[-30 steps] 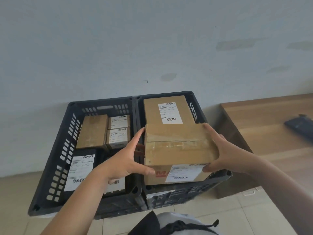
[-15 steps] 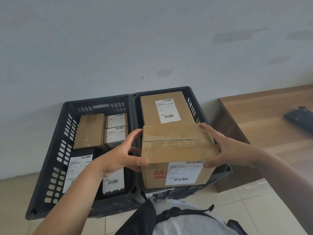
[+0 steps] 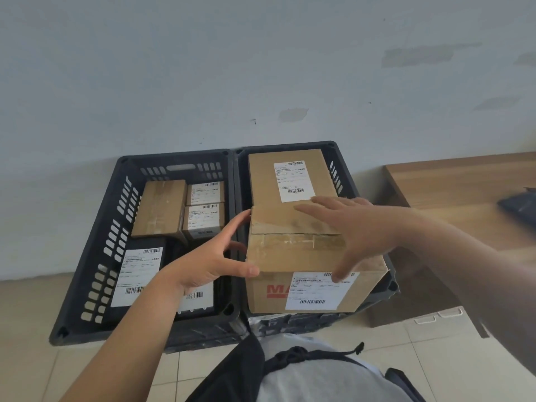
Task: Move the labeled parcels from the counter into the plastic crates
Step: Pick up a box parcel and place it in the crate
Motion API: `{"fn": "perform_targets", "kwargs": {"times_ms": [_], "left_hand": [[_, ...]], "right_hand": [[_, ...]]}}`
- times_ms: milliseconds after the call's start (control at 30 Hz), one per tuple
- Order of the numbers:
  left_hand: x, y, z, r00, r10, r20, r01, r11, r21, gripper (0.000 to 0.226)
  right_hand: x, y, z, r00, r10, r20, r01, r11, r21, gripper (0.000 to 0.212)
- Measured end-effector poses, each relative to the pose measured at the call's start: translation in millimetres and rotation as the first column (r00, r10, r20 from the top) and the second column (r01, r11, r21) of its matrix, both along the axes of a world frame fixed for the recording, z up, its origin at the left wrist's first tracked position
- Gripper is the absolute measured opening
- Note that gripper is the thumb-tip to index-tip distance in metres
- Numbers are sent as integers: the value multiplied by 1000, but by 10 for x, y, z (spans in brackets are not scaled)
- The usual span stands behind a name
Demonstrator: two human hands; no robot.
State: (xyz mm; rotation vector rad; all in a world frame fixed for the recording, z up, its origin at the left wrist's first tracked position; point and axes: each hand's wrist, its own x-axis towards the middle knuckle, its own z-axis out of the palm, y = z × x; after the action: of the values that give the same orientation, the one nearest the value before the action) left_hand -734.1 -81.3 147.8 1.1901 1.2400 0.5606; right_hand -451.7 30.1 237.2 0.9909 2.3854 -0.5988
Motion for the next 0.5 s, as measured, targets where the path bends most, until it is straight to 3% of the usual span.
{"fn": "perform_targets", "kwargs": {"times_ms": [133,267,400,500], "left_hand": [[26,-37,-53,1000,4,28,-5,999,38,119],[40,-87,-113,993,75,95,-85,990,111,113],[87,-141,-269,909,366,200,-392,913,111,71],[103,-136,-526,811,582,61,-585,807,82,39]], "right_hand": [[-283,16,46,992,91,92,-90,996,-13,140],[-262,97,57,989,126,83,-125,992,-14,138],[-66,381,192,999,30,12,-30,1000,8,138],[94,544,228,995,-85,-58,84,996,-18,135]]}}
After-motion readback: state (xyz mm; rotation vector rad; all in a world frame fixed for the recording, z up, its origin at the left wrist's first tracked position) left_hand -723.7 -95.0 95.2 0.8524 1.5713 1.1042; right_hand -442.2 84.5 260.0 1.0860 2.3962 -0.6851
